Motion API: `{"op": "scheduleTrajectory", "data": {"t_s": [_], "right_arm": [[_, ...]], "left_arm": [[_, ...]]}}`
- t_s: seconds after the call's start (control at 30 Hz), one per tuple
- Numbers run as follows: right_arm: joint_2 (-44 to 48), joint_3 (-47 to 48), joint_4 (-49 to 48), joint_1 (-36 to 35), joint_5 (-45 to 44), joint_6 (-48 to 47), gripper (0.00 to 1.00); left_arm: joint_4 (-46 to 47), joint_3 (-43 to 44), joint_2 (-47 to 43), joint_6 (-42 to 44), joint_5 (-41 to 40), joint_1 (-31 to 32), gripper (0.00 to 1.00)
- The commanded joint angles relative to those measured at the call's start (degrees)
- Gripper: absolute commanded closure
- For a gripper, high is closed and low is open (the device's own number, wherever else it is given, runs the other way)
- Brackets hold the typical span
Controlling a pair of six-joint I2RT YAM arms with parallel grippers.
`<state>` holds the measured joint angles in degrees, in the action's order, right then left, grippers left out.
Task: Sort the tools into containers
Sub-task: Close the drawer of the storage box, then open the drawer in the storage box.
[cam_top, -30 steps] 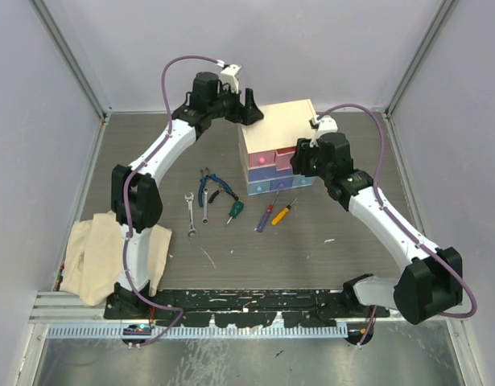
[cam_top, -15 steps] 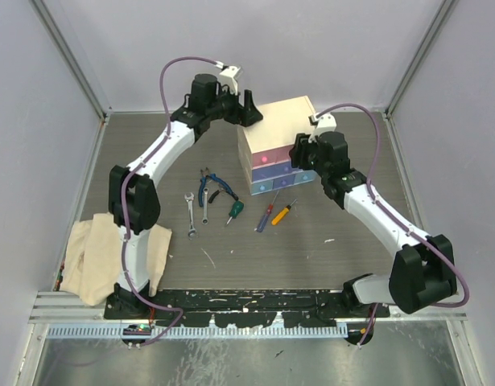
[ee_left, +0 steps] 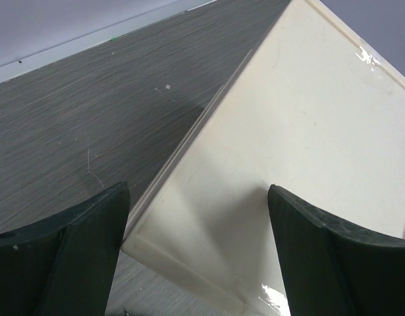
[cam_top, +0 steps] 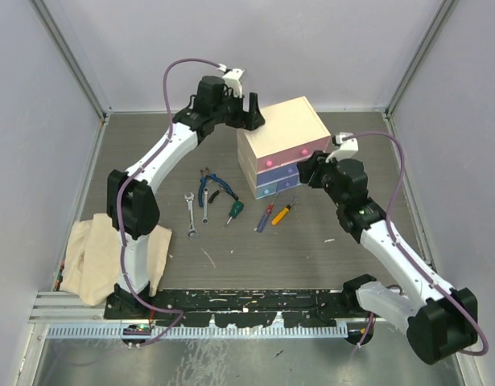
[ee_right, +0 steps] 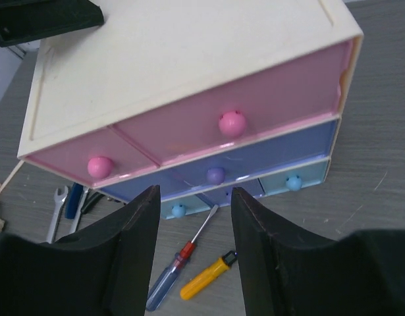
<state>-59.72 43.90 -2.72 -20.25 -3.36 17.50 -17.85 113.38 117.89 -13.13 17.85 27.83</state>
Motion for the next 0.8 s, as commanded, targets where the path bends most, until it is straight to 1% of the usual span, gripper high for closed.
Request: {"op": "scheduleTrajectory", "data": {"t_s": [0.0,0.07,0.13,0.23,0.33,0.37,0.5,0.57,0.63,0.77], "right_arm": [[6.1,-5.1,-0.6,-0.3,-1.0,9.2,0.47],[7.6,-7.2,-0.5,-0.3,-2.1,13.5,0.47],[8.0,-8.8,-0.4,-0.3,-2.7,17.7,0.46],[7.4,-10.6,-1.3,-0.3,-2.1,23.9,0.46],[5.3,-13.3,-6.0,-0.2,0.2,28.4,0.46],[3.7,-13.7,-9.0,-0.2,1.5,29.6,0.46],[-2.1,-14.4,-17.7,0.6,7.8,31.5,0.46],[-4.5,-14.6,-20.8,1.2,9.3,32.4,0.46],[-6.3,-15.5,-24.9,2.5,10.9,33.1,0.46],[-10.5,-17.0,-32.7,6.5,16.7,32.9,0.46]], "left_arm": [[-4.1,0.4,-5.6,-0.9,-3.1,1.3,0.14],[-4.0,0.6,-6.6,-1.2,-3.4,1.3,0.13],[-4.2,0.8,-7.6,-1.2,-4.3,1.3,0.09],[-3.7,-0.6,-9.9,-0.7,-7.6,1.3,0.06],[-1.7,-3.4,-13.3,-0.1,-11.1,1.3,0.03],[-1.1,-4.4,-14.2,0.2,-12.1,1.3,0.03],[-0.6,-7.9,-17.6,1.4,-11.8,1.3,0.03],[-1.5,-9.2,-18.5,1.6,-11.0,1.3,0.03],[-1.8,-11.4,-19.5,1.3,-10.6,1.3,0.04],[0.3,-16.6,-20.6,-0.1,-10.0,1.3,0.03]]}}
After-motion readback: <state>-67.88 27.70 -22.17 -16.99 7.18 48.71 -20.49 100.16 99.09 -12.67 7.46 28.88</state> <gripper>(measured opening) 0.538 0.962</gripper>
